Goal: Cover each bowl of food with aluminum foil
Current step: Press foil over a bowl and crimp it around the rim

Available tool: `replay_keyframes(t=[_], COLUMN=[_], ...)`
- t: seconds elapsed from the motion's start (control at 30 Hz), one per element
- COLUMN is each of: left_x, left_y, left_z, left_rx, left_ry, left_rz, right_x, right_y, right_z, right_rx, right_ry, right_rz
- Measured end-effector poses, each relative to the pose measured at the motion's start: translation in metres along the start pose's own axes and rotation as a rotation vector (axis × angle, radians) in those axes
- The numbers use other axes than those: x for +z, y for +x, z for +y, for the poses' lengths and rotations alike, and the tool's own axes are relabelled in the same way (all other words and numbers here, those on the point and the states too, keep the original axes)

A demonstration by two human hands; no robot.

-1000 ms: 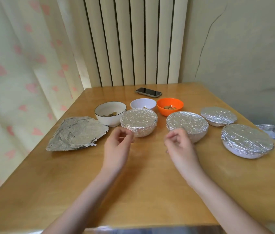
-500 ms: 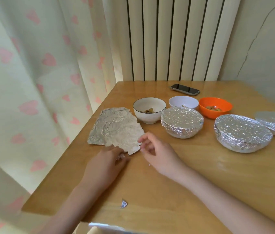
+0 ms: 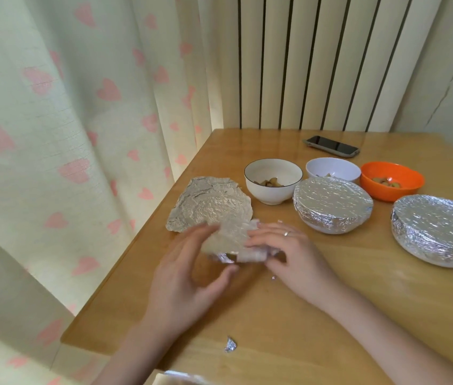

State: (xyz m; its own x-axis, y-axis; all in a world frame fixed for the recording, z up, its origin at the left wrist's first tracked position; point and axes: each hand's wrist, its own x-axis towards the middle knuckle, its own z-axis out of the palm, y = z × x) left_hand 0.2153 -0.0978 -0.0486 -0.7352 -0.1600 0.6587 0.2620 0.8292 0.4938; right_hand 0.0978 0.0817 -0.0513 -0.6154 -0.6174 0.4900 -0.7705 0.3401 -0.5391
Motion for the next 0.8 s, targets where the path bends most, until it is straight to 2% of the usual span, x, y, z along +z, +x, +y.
replay_keyframes(t=[0.1,0.17,0.23,0.3,0.37,0.47,0.53,0.57,0.67,0.73,0.8], left_x=[0.001,0.005,0.012,0.02,0.029,0.039,0.045,0.047,0.051,0.053,0.056], left_y=[0.016,0.034,0.051,0.061,0.065,0.068,0.068,0.067,0.064,0.062,0.061], left_z=[0.002,0.001,0.005,0.016,0.017,0.014,0.008,0.004,-0.004,-0.005,-0.005], left_rx=[-0.332,-0.508,-0.581,-0.609,-0.648,-0.68,-0.717,-0.727,-0.739,-0.755,-0.764], left_ry=[-0.351,-0.627,-0.794,-0.848,-0.893,-0.882,-0.895,-0.912,-0.943,-0.963,-0.976], left_rz=[-0.109,-0.155,-0.221,-0.237,-0.199,-0.166,-0.152,-0.152,-0.171,-0.176,-0.174], right_x=[-0.015,-0.03,-0.043,-0.055,-0.076,-0.129,-0.166,-0.181,-0.204,-0.204,-0.2], right_y=[0.005,0.01,0.012,0.012,0.015,0.03,0.043,0.048,0.054,0.053,0.054], right_z=[-0.009,-0.016,-0.021,-0.022,-0.019,0.009,0.047,0.069,0.127,0.139,0.137], right_rx=[0.254,0.381,0.434,0.455,0.492,0.525,0.603,0.649,0.764,0.759,0.684], right_ry=[0.34,0.552,0.696,0.699,0.633,0.529,0.271,0.087,-0.342,-0.455,-0.487], right_rz=[0.198,0.235,0.202,0.147,0.171,0.436,0.517,0.459,0.12,-0.082,-0.15])
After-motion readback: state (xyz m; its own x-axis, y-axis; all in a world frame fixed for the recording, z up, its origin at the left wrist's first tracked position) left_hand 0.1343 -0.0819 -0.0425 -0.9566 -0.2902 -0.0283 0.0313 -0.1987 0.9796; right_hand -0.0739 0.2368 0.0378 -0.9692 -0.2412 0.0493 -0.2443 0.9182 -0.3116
